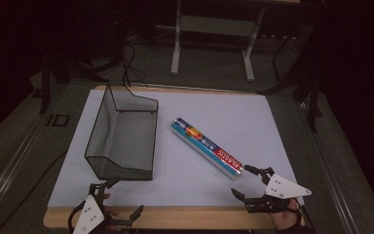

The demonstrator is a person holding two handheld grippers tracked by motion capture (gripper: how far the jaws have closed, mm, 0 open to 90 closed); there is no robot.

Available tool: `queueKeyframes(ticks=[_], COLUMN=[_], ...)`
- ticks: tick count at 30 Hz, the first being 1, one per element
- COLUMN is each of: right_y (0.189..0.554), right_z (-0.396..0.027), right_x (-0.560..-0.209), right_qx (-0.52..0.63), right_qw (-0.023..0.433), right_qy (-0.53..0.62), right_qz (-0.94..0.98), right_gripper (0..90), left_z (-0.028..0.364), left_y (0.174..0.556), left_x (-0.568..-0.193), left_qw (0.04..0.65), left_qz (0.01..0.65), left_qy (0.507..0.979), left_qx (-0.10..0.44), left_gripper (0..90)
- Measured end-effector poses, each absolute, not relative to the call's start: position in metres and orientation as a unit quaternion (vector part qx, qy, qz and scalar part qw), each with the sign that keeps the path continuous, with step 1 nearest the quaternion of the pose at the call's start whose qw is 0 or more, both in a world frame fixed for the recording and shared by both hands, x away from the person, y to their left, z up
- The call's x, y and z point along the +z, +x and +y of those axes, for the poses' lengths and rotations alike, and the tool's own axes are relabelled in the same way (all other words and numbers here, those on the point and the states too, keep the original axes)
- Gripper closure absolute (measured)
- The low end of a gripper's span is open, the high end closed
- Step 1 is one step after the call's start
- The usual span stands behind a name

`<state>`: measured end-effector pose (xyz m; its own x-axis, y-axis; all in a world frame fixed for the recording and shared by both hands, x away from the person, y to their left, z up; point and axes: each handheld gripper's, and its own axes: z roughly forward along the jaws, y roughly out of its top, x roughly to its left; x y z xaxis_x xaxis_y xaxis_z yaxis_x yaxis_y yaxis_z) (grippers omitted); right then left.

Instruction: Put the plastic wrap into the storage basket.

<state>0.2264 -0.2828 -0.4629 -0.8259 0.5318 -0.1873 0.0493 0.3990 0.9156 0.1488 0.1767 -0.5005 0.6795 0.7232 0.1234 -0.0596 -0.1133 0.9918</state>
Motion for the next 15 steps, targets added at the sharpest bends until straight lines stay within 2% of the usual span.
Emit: queueKeyframes(ticks=[3,5,15], right_y=[0.226,0.226,0.222], right_z=[-0.282,-0.281,-0.27], right_x=[-0.463,-0.463,-0.458], right_qx=[0.51,0.505,0.48], right_qw=[0.233,0.221,0.201], right_qy=[0.182,0.185,0.172], right_qz=[0.808,0.814,0.836], right_gripper=[17.8,13.9,12.2], left_z=[0.177,0.176,0.175], left_y=[0.149,0.149,0.147], left_x=[-0.5,-0.501,-0.501], left_qw=[0.617,0.614,0.61], left_qz=[0.244,0.243,0.237], left_qy=[0.677,0.68,0.684], left_qx=[0.319,0.319,0.322], left_gripper=[0.5,0.5,0.5])
